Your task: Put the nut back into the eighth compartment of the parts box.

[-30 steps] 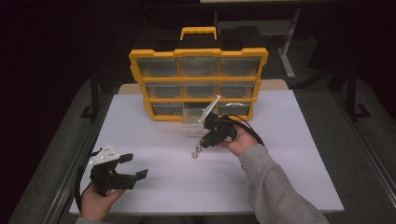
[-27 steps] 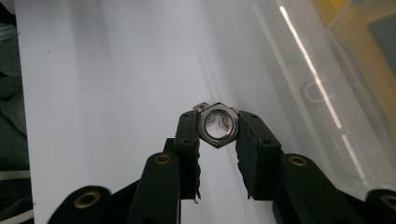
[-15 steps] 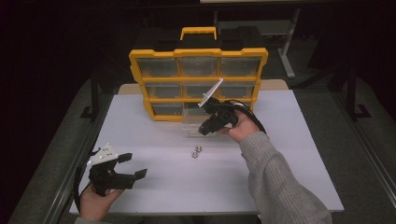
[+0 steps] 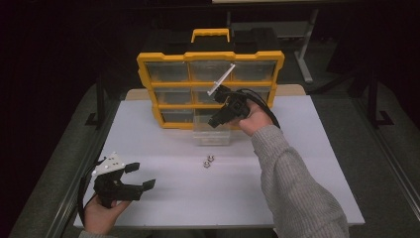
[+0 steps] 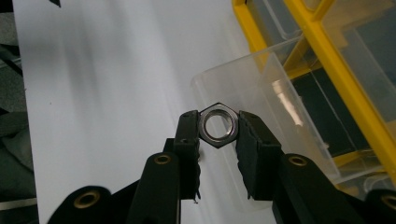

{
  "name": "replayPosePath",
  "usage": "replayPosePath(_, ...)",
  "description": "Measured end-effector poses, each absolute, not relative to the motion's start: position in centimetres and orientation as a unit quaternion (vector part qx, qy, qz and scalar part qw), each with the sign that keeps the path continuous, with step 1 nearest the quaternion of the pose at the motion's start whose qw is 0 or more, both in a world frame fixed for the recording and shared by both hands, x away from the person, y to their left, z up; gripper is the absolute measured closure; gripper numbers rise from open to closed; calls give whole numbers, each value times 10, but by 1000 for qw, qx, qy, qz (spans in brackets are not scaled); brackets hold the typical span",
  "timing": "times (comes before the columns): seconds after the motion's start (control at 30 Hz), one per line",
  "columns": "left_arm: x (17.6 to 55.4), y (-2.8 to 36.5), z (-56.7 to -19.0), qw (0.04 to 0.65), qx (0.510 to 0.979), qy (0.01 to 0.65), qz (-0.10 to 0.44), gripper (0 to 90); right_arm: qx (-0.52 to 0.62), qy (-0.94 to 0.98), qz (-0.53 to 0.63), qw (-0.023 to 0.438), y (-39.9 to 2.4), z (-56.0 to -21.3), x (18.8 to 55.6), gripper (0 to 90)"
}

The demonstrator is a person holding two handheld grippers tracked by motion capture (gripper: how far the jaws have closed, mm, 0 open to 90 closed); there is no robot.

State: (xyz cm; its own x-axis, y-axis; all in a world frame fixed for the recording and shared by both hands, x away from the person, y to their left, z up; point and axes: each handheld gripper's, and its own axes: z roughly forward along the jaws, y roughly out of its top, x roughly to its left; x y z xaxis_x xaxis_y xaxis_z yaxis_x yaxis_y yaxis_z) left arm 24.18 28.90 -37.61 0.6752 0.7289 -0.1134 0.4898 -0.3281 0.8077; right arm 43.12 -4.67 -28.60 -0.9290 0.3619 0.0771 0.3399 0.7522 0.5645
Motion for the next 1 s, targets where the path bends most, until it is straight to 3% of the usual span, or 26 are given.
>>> replayPosePath(1.0, 242, 290, -375, 441, 802, 378, 138, 160, 233, 939, 251, 21, -28, -328, 463, 691)
